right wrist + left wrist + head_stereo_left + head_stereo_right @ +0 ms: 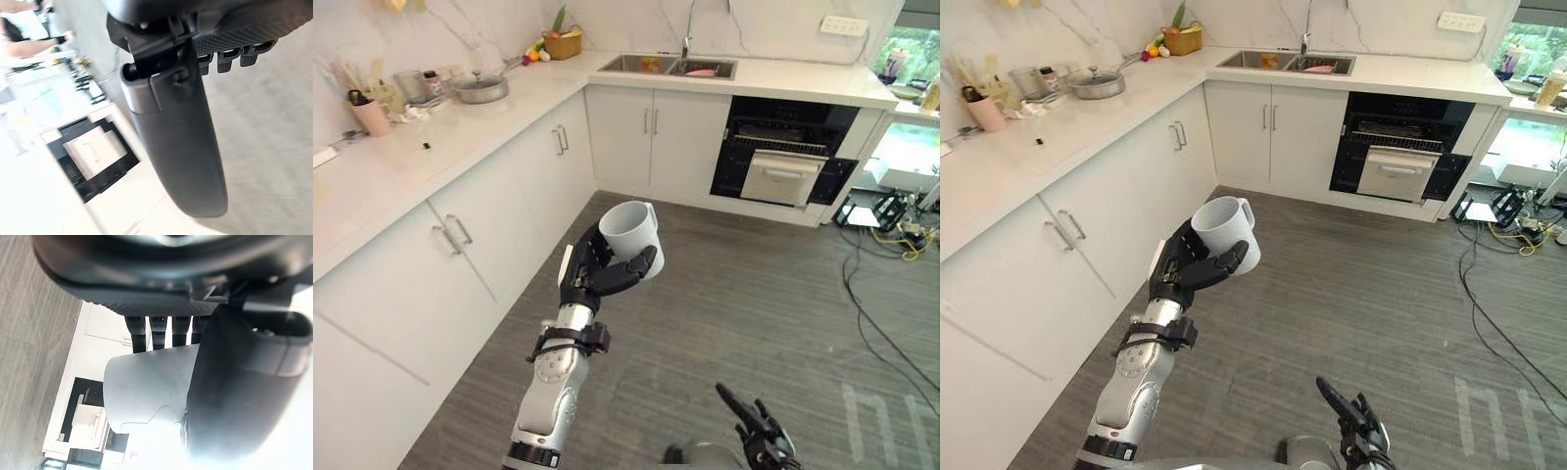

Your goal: Walk over to the sink, pick up the cup, carry it to the dishwasher, place the cup inside the dishwasher, then close the dishwasher door

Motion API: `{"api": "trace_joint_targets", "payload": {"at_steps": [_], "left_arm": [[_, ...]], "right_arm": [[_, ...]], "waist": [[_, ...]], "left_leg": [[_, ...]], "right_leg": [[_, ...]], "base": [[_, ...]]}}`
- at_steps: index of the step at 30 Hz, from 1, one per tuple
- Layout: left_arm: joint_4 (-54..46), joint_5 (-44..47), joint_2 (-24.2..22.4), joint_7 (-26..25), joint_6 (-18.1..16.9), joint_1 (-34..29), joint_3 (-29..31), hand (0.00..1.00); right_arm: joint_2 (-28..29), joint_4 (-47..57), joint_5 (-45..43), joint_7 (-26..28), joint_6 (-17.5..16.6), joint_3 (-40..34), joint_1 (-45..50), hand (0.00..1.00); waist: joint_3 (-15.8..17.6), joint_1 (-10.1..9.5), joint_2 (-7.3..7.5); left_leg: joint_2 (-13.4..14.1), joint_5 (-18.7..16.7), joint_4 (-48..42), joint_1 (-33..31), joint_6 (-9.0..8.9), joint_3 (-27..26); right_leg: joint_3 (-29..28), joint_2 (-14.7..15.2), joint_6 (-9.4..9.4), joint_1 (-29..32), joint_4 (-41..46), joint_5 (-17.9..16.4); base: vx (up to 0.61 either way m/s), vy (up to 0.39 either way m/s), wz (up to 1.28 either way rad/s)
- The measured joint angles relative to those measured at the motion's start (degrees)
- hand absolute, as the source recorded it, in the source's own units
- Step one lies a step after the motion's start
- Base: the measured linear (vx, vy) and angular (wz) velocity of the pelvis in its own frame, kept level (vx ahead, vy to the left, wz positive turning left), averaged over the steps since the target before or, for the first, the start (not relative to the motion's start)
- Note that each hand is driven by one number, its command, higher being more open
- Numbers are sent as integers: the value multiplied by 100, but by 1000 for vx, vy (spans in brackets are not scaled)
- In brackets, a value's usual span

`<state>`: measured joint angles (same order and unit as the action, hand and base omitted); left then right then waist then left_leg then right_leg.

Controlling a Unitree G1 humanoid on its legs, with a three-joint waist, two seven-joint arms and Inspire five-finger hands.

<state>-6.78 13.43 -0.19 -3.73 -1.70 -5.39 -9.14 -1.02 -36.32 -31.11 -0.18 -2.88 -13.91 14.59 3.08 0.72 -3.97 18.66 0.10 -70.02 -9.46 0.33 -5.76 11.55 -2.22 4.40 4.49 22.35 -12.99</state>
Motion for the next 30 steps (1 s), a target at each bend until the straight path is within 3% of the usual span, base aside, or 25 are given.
{"api": "trace_joint_targets", "payload": {"at_steps": [2,3,4,5,6,7,8,9,10,12,14,15,16,17,19,20,22,23,24,25,26,27,28,29,30], "left_arm": [[0,2,14,-10,-24,-209,159,0],[-6,0,33,-37,-99,-308,318,0],[-18,-5,50,-73,-137,-347,404,0],[-72,-11,63,-143,-177,-416,521,0],[-318,-12,83,-220,-187,-564,622,0],[-445,-12,103,-246,-195,-615,637,0],[-530,-9,174,-260,-288,-651,653,0],[-529,-5,282,-268,-338,-685,659,0],[-529,-5,338,-267,-349,-677,676,0],[-533,-70,461,-245,-438,-640,758,0],[-538,-614,492,-394,-473,-692,855,0],[-561,-737,504,-424,-494,-692,868,0],[-666,-900,520,-530,-506,-693,917,0],[-797,-1026,523,-636,-507,-691,921,0],[-1063,-1029,525,-727,-519,-658,857,0],[-1182,-1029,533,-765,-533,-586,811,0],[-1321,-1067,604,-864,-556,-280,601,0],[-1409,-1243,676,-909,-597,-159,458,0],[-1581,-1449,720,-929,-642,-85,383,0],[-1688,-1554,723,-945,-700,-85,358,0],[-1825,-1680,722,-1006,-802,-103,361,0],[-1723,-1745,537,-1029,-864,-110,299,0],[-1702,-1757,449,-1035,-853,-150,237,0],[-1705,-1795,370,-1027,-910,-129,124,0],[-1706,-1794,345,-999,-972,-85,37,0]], "right_arm": [[-117,99,-86,-65,-87,109,-41,100],[-194,99,-95,-68,-200,153,-168,100],[-210,101,-94,-67,-268,199,-247,100],[-242,191,-94,-77,-304,271,-350,100],[-328,445,-77,-106,-342,368,-407,100],[-332,541,-73,-106,-378,376,-410,100],[-325,662,-70,-144,-426,407,-401,100],[-324,746,-67,-230,-427,433,-401,100],[-286,765,-62,-278,-426,454,-434,100],[-237,967,-62,-435,-418,473,-530,100],[-52,1039,-109,-512,-397,336,-527,100],[34,1091,-135,-529,-401,278,-504,100],[121,1184,-125,-536,-411,275,-482,100],[175,1258,-109,-506,-419,299,-424,100],[335,1457,-72,-488,-455,299,-228,100],[383,1622,-77,-479,-483,331,-117,100],[389,2211,-79,-465,-493,326,143,100],[414,2693,-74,-481,-609,302,339,100],[435,3197,-63,-492,-833,285,464,100],[440,3440,-31,-493,-983,292,491,100],[442,3838,87,-492,-1240,324,558,100],[331,3999,185,-506,-1424,268,554,100],[285,4017,202,-531,-1437,220,524,100],[290,4187,203,-622,-1434,193,483,100],[354,4469,234,-720,-1424,218,503,100]], "waist": [[22,-152,47],[18,-280,55],[22,-326,76],[18,-364,98],[16,-379,88],[18,-389,86],[15,-471,147],[-87,-504,226],[-128,-461,348],[-61,-307,555],[-72,-273,805],[-89,-221,846],[-104,-97,907],[-55,-41,843],[46,36,697],[121,62,642],[297,144,575],[277,229,556],[271,246,575],[247,233,614],[122,178,824],[59,219,651],[0,188,539],[-44,179,400],[-50,189,394]], "left_leg": [[-211,-538,137,-622,21,-197],[-395,-875,863,-972,-25,-392],[-501,-963,1512,-1079,-56,-506],[-674,-967,2908,-1107,-91,-728],[-833,-685,4860,-1116,-266,-1024],[-873,-497,5297,-1157,-293,-1084],[-957,99,5527,-1129,-331,-1156],[-1084,663,5502,-934,42,-1183],[-1194,438,5359,-935,208,-1205],[-1347,-273,4666,-779,326,-1243],[-1630,-813,4687,-103,377,-1363],[-1729,-906,4776,74,391,-1356],[-1865,-1085,4880,410,414,-1297],[-1871,-1237,5024,803,395,-1260],[-1763,-1363,5335,1382,322,-1173],[-1695,-1412,5455,1667,277,-1144],[-1543,-1516,5603,2138,203,-1038],[-1475,-1573,5636,2312,151,-1051],[-1434,-1747,5723,2584,-36,-1096],[-1459,-1891,5759,2751,-184,-1122],[-1606,-2178,5727,3065,-306,-1169],[-1479,-2364,5663,3352,-383,-1130],[-1357,-2341,5639,3406,-357,-1147],[-1203,-2245,5375,3373,-299,-1147],[-1076,-2112,4909,3204,-277,-1105]], "right_leg": [[-249,29,-9,-505,-335,-127],[-502,95,-47,-752,-565,-153],[-602,160,-105,-844,-659,-147],[-736,265,-188,-992,-788,-174],[-884,371,-336,-1219,-928,-299],[-929,397,-393,-1324,-950,-386],[-1017,504,-538,-1541,-897,-560],[-1118,664,-602,-1659,-725,-638],[-1149,799,-603,-1644,-534,-637],[-1212,1109,-1059,-1361,730,-254],[-1165,1458,-1675,-939,2295,950],[-1169,1591,-1719,-745,2818,1335],[-1113,1776,-1636,-222,3929,1437],[-1037,1794,-1315,328,4866,1245],[-842,1663,-955,1087,5396,980],[-733,1560,-882,1434,5305,855],[-304,1459,-869,1803,4279,659],[211,1431,-898,1745,2646,675],[680,1279,-963,1525,803,906],[861,1166,-916,1437,47,1129],[924,1061,-474,1344,-636,1696],[799,925,101,1275,-247,2100],[784,819,43,1267,-140,1955],[778,697,114,1302,117,1648],[766,612,146,1372,360,1364]], "base": [[662,-18,-57],[716,42,-94],[608,92,-90],[647,138,-76],[670,167,-65],[694,236,-66],[724,281,-61],[723,292,-49],[735,310,-11],[806,357,9],[689,279,-6],[594,163,15],[533,101,17],[634,108,15],[440,24,12],[564,-22,26],[447,-54,44],[479,-145,50],[523,-173,30],[717,-247,-17],[651,-197,-14],[626,-174,-18],[516,-157,-7],[431,-208,-29],[416,-244,-22]]}}
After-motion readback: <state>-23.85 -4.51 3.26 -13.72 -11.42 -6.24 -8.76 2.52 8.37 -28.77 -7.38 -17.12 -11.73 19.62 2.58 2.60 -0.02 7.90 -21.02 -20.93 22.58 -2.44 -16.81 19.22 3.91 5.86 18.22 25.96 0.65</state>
